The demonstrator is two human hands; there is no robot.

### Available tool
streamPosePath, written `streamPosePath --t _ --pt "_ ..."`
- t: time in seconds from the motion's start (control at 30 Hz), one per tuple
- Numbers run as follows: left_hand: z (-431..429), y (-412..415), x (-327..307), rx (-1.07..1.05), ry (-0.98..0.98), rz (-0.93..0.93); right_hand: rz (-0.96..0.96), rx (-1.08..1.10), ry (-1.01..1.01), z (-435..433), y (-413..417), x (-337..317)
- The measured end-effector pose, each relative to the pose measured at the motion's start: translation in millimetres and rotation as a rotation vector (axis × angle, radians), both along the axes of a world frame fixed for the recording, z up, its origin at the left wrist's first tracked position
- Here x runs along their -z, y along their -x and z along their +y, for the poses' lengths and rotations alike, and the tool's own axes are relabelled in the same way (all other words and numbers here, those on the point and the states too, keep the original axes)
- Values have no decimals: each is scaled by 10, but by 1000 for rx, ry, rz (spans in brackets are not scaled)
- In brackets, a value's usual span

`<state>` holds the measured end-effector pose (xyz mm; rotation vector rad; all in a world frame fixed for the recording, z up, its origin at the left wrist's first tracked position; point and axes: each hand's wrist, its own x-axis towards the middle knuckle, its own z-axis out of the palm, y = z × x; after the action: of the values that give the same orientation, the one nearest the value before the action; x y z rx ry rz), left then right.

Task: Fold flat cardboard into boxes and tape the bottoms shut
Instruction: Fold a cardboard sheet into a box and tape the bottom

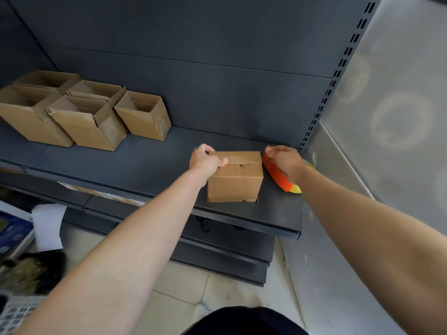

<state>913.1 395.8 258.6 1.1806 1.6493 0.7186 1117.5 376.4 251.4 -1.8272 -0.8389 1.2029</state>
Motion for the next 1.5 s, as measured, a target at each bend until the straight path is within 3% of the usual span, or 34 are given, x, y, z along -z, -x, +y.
streamPosePath --t 0.13,0.27,0.37,0.43,0.57,0.7,0.8,0.93,1.2,1.37,1.5 --pt "25 -41 -10 12 20 47 -656 -194 239 -14 -128 119" --pt "36 -69 -27 14 32 74 -801 -136 227 -93 -48 219" --pt "40 -73 -37 9 38 70 -891 -218 408 -179 -152 305" --pt "39 -77 -39 9 36 76 -847 -260 453 -219 -256 315" --pt "38 -74 -34 15 28 81 -660 -229 263 -181 -406 34" --pt "53 -68 -38 35 45 77 -258 -126 -15 -115 -522 -551" --pt "64 -63 -40 41 46 57 -271 -196 -144 -113 -475 -1020" --pt "54 -47 -61 43 62 21 -95 -356 -171 -108 -220 -1268" --pt "-31 145 -100 145 125 -127 -116 -453 -19 -42 40 -1030" --pt "2 245 -177 -51 -47 -248 -123 -465 -9 18 46 -1039" --pt "8 314 -342 59 118 -381 -124 -485 5 21 49 -1036"
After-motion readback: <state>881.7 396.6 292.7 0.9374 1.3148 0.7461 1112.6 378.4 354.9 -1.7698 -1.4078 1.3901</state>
